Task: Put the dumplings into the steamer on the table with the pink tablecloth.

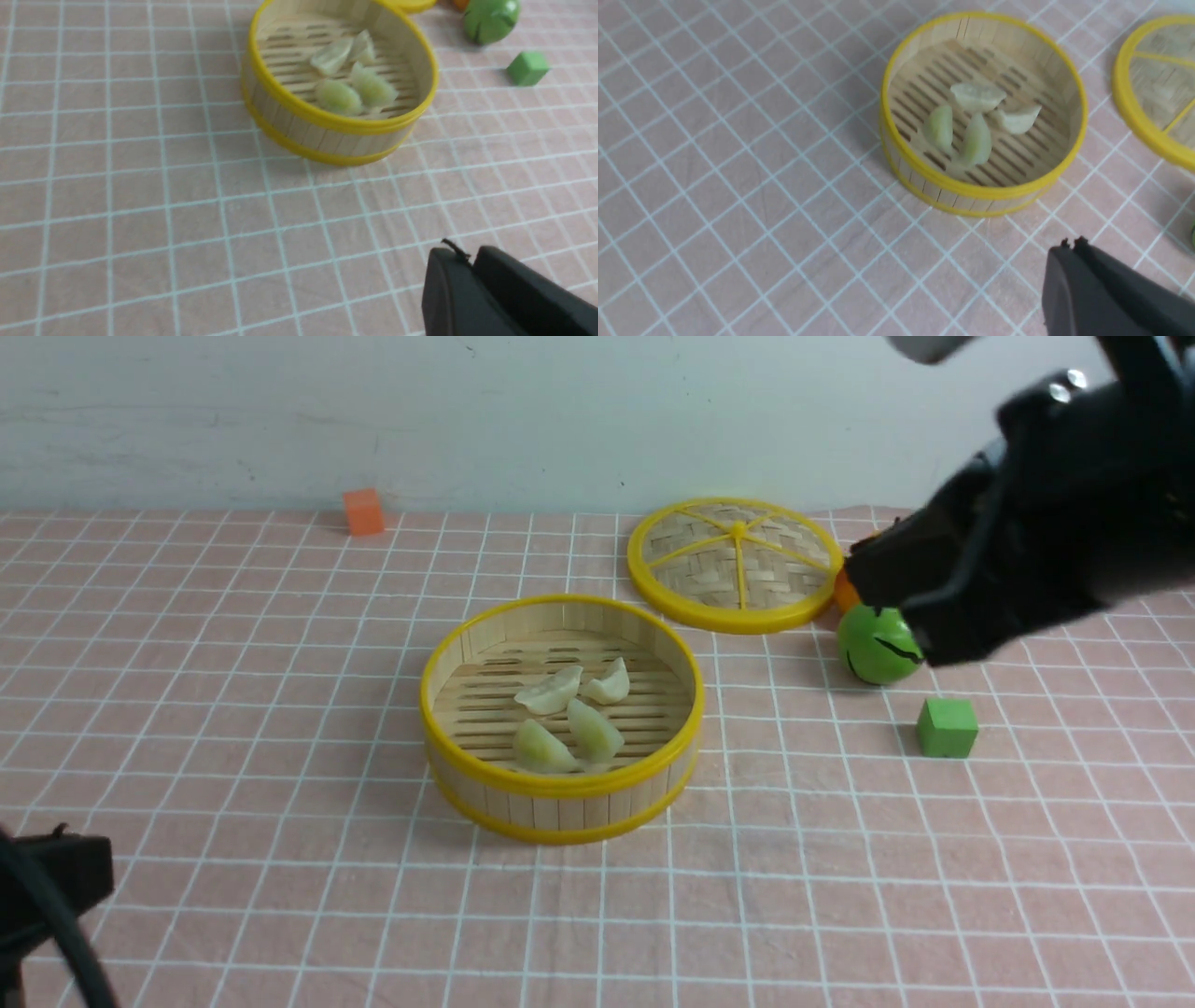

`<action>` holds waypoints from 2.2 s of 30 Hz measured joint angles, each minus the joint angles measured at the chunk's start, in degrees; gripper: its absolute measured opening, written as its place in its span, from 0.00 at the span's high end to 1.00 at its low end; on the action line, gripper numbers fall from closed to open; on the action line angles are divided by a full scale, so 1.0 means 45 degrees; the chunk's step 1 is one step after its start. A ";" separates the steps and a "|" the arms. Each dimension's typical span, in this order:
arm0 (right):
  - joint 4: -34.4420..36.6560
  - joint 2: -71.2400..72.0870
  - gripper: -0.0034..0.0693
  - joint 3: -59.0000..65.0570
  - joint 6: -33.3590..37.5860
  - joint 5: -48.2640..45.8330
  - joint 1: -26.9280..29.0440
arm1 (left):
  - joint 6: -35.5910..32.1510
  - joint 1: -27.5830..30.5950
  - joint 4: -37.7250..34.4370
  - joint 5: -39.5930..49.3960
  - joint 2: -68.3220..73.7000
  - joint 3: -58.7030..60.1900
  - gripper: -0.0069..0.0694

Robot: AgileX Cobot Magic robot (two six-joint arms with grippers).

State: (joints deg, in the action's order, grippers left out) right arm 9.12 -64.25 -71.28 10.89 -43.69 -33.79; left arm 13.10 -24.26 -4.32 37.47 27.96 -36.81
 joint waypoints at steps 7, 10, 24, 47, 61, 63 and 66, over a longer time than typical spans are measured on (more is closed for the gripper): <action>0.0062 0.3454 0.97 0.4441 -0.0016 0.3840 0.0000 | 0.0381 0.0000 -0.0623 -0.4561 -0.2686 0.3931 0.82; 0.0093 0.4134 0.97 0.5531 -0.0016 0.4610 0.0000 | 0.0444 0.0000 -0.0623 -0.5841 -0.3229 0.4796 0.82; 0.0135 0.4677 0.96 0.6484 -0.0016 0.5072 0.0000 | 0.0481 0.0000 -0.0660 -0.5559 -0.3432 0.5356 0.81; 0.0135 0.4677 0.92 0.6498 -0.0046 0.5072 0.0000 | 0.0491 0.0000 -0.0660 -0.4499 -0.3455 0.5394 0.79; -0.0438 0.8216 0.90 0.9395 -0.0046 0.6070 0.1776 | 0.0491 0.0000 -0.0660 -0.4457 -0.3455 0.5394 0.77; -0.0501 0.8984 0.94 1.0612 -0.0046 0.6741 0.2504 | 0.0491 0.0000 -0.0660 -0.4445 -0.3455 0.5394 0.77; -0.0558 0.9976 0.98 1.2125 -0.0188 0.7710 0.3778 | 0.0491 0.0000 -0.0660 -0.4445 -0.3455 0.5394 0.76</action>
State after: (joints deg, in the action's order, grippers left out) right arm 6.61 -19.36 -16.72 10.05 -8.99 -16.79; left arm 15.31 -24.26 -7.29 17.47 12.41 -12.53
